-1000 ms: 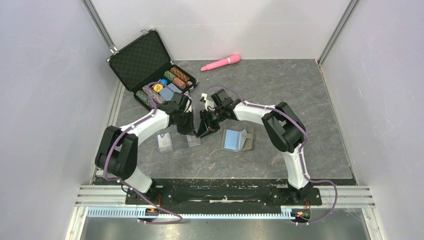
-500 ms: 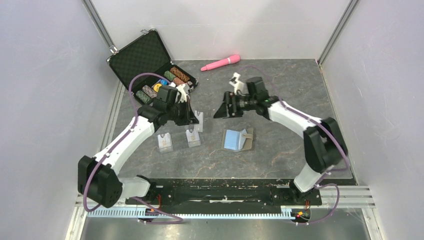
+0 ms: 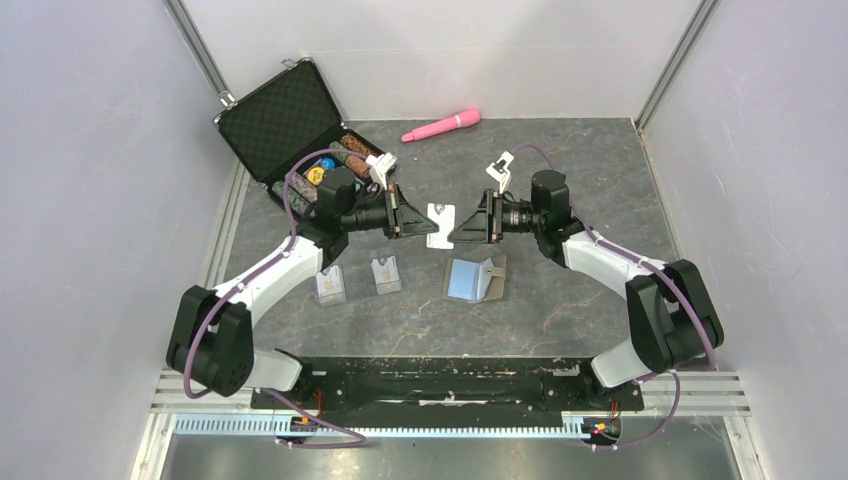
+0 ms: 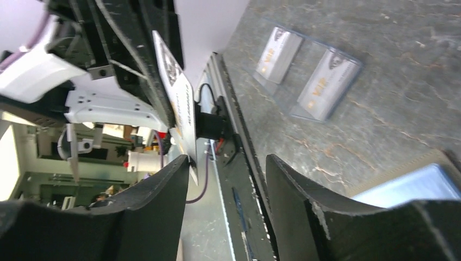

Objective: Put the credit cards into the card holder
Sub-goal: Pick up the credit card from the storage box, then insert the credit card into the card holder.

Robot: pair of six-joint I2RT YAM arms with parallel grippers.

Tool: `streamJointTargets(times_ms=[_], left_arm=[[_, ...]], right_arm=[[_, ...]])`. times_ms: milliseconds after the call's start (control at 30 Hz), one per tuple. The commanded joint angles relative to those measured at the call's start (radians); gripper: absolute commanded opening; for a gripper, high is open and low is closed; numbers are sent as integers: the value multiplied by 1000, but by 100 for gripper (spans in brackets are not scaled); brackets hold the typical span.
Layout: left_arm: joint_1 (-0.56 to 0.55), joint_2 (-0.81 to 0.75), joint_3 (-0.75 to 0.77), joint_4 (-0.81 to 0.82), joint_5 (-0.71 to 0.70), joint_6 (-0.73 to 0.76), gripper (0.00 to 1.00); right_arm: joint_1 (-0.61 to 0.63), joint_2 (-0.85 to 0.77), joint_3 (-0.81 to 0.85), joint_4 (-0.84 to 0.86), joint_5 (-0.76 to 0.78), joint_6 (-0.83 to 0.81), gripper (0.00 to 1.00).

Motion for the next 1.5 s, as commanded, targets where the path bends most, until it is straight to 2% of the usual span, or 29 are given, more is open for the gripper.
streamJointTargets(times_ms=[0,200,400,533,600,633,700,767,867,900,967,1233,1467], left_arm=[[-6,18,-17,260,110,-161,5],[-7,26,-19,246,113,-149,5],[-6,39,-17,249,134,-146,5],[-7,48,-13,250,146,-146,9],[-9,52,-12,250,148,-146,16],[-9,52,-13,247,147,-143,23],[-9,45,-15,206,123,-114,38],[-10,31,-13,121,69,-65,51],[-18,27,22,-119,-56,25,54],[-29,30,52,-208,-111,81,55],[-56,49,95,-357,-211,152,56],[-132,224,188,-582,-389,210,57],[-232,427,285,-645,-480,255,56]], right_arm=[[1,-31,-57,449,-74,284,54],[1,-3,-109,750,-78,499,44],[1,28,-105,811,-72,543,35],[1,38,-102,785,-70,525,16],[1,42,-105,775,-67,517,1],[2,43,-106,769,-66,508,0],[1,40,-102,677,-59,447,0],[1,27,-90,488,-32,312,0],[2,2,1,-47,125,-61,0],[2,5,31,-174,192,-170,0],[3,26,62,-353,274,-279,0],[3,55,11,-529,446,-378,0],[-8,4,-45,-578,504,-387,0]])
